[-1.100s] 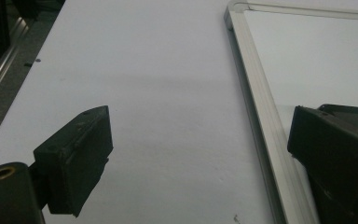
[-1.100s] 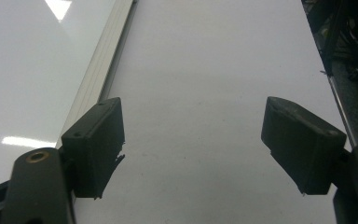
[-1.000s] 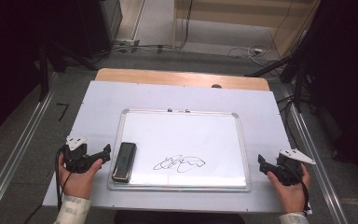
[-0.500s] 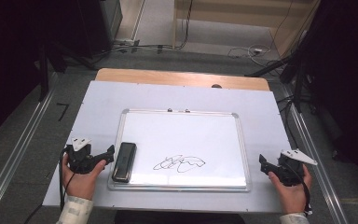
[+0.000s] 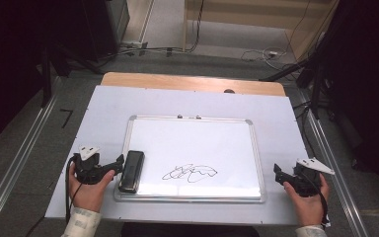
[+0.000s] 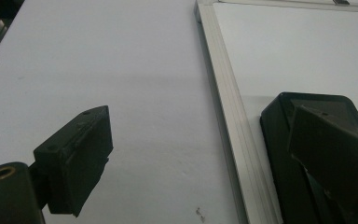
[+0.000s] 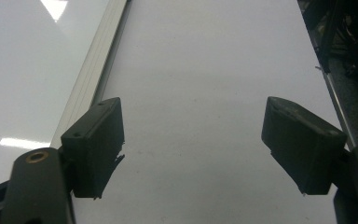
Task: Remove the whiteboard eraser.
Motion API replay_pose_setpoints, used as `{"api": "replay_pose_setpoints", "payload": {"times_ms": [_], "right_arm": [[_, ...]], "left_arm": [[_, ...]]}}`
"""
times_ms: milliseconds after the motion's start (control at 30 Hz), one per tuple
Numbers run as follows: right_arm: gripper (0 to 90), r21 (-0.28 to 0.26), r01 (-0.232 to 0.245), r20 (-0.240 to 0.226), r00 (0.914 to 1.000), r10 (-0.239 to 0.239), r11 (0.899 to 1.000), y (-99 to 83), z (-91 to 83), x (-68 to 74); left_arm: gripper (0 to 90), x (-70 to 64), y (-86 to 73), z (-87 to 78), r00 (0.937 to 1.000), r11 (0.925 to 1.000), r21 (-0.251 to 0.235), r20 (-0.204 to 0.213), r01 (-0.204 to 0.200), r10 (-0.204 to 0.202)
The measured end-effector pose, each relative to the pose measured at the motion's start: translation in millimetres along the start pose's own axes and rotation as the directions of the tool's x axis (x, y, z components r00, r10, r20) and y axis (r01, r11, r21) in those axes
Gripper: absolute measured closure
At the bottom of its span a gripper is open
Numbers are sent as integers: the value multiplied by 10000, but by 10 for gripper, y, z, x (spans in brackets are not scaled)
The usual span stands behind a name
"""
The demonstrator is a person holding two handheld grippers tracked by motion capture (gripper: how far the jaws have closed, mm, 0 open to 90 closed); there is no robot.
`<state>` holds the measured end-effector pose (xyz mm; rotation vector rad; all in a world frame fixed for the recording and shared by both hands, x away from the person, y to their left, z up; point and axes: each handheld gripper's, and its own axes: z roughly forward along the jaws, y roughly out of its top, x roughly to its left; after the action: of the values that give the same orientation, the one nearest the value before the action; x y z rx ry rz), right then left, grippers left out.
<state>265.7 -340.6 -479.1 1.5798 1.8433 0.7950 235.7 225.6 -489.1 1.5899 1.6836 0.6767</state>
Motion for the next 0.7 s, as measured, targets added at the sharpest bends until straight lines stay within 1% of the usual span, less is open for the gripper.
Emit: {"api": "replay_pose_setpoints", "payload": {"times_ms": [67, 233, 600, 700], "right_arm": [[196, 15, -33, 2, 10000, 33, 10000, 0, 0, 2], [196, 34, -8, -9, 10000, 8, 10000, -1, 4, 7], [196, 46, 21, 45, 10000, -22, 10000, -2, 12, 12], [196, 39, 41, 65, 10000, -41, 10000, 0, 11, 10]], "left_arm": [[71, -21, -6, 6, 10000, 10000, 9, 81, 26, -26], [72, -68, -9, 13, 9999, 10000, 49, 149, -69, 68], [75, -121, -8, 34, 9997, 9999, 91, 210, -86, 85], [75, -175, -8, 46, 9994, 9998, 117, 316, -165, 161]]}}
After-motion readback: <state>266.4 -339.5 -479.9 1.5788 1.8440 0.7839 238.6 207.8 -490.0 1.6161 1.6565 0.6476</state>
